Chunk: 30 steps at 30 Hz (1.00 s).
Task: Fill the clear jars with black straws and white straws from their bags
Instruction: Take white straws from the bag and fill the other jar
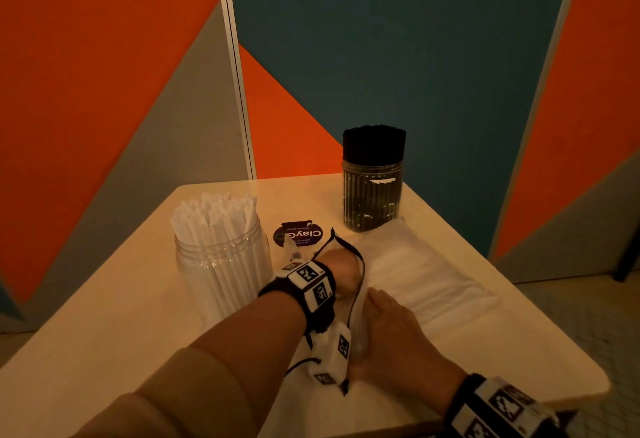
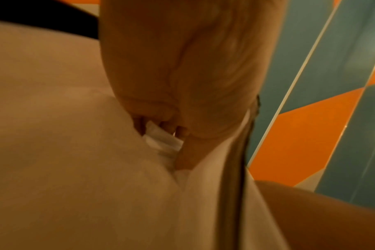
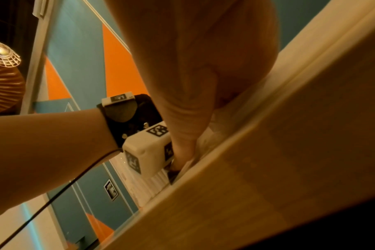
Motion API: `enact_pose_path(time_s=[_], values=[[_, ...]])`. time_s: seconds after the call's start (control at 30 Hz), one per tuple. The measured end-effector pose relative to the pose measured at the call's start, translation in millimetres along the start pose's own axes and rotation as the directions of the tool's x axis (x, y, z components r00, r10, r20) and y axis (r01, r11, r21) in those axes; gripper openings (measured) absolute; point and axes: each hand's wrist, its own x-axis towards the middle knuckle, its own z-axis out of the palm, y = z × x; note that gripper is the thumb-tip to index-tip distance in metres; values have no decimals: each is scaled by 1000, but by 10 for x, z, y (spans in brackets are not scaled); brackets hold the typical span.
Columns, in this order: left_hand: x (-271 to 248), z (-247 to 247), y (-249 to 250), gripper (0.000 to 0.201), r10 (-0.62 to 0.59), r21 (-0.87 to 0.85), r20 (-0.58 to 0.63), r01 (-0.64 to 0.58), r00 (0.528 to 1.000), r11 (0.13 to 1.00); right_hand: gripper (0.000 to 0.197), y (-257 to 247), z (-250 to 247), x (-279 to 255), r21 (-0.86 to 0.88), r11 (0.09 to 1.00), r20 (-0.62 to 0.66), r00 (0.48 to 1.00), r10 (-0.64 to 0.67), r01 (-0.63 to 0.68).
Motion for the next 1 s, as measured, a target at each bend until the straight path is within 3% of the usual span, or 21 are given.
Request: enact_pose_path(time_s=[0.23,0.53,0.73,1.0], values=[[-48,-17,12,25,7,6,77,-8,997,1000,138,-3,6,7,38,999,-14,1000,-4,5],[-226,-34,35,39,36,-146,-37,-41,999,988,130,11,0,35,-2,1000,-22,999,-29,29],[-525,84,-27,23,-112,-232,-107,85,988,969,129,1,19,31,91,995,-65,998,-22,28],[-1455,143,-382,28,-238,-387,-196,148,951,910,134,-74,-51,17,-63,994,13,996,89,-88]])
